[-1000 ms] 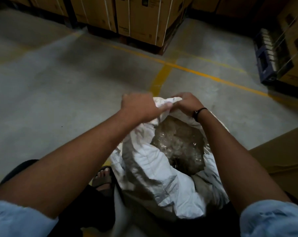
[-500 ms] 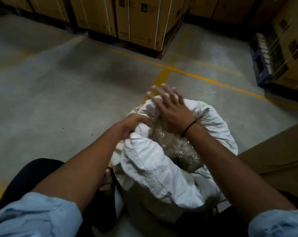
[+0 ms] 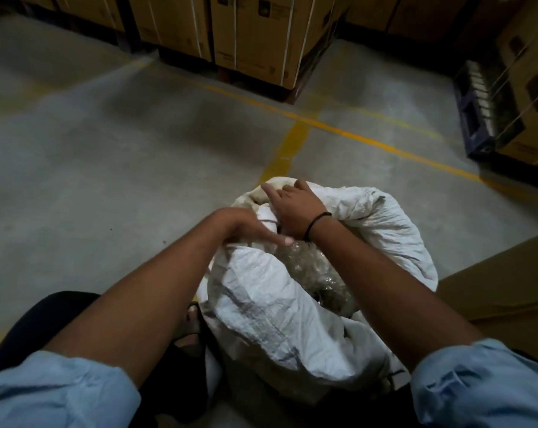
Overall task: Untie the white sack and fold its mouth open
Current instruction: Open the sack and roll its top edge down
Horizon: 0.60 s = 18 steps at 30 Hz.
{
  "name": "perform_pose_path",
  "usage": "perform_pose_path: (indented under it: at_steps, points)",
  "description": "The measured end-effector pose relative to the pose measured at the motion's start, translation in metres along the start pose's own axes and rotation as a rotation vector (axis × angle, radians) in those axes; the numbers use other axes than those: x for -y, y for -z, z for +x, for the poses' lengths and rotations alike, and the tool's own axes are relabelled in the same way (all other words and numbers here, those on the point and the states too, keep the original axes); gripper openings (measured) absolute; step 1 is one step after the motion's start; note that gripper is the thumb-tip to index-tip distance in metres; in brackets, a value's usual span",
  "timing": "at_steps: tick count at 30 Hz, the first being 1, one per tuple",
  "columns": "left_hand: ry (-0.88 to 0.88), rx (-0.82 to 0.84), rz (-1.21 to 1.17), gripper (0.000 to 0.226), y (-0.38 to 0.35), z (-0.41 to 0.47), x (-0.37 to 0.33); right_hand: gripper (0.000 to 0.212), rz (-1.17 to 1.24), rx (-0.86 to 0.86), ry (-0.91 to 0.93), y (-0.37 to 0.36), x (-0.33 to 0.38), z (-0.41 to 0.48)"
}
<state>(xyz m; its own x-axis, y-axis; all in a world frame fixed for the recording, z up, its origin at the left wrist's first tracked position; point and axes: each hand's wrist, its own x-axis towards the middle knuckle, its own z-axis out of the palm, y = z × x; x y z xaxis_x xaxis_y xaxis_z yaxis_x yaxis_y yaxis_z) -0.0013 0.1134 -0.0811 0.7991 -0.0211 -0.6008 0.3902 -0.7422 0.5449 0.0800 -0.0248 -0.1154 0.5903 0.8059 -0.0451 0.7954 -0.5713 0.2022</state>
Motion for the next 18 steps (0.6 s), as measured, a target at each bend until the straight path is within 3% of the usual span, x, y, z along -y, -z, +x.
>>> perform_pose_path:
  at_steps: [3,7,9,11,13,15,16,18]
  points:
    - [-0.059,0.013,-0.295,0.063,-0.007,0.003,0.011,0.094,0.092,0.114,-0.045,0.007,-0.006,0.004]
    - [-0.026,0.112,-0.751,0.069,0.010,-0.007,0.033,0.077,0.618,0.279,-0.045,0.021,-0.023,0.015]
    - [-0.035,0.166,-0.929,0.073,0.008,-0.012,0.038,0.053,0.772,0.387,-0.064,0.025,-0.016,0.023]
    - [-0.003,0.206,-1.034,0.063,-0.003,-0.006,0.043,0.044,0.837,0.484,-0.133,0.023,-0.007,0.026]
    - [0.087,0.044,-0.716,0.065,-0.003,-0.007,0.037,0.030,0.851,0.525,-0.192,0.010,-0.004,0.029]
    - [0.216,-0.227,-0.208,0.102,0.005,-0.011,0.026,0.015,0.851,0.521,-0.258,-0.002,-0.002,0.033]
    - [0.276,-0.321,0.002,0.118,0.010,-0.015,0.019,0.027,0.849,0.499,-0.284,-0.004,-0.002,0.034]
    - [0.242,-0.300,0.198,0.114,0.012,-0.023,0.003,0.062,0.751,0.405,-0.297,-0.009,-0.006,0.036]
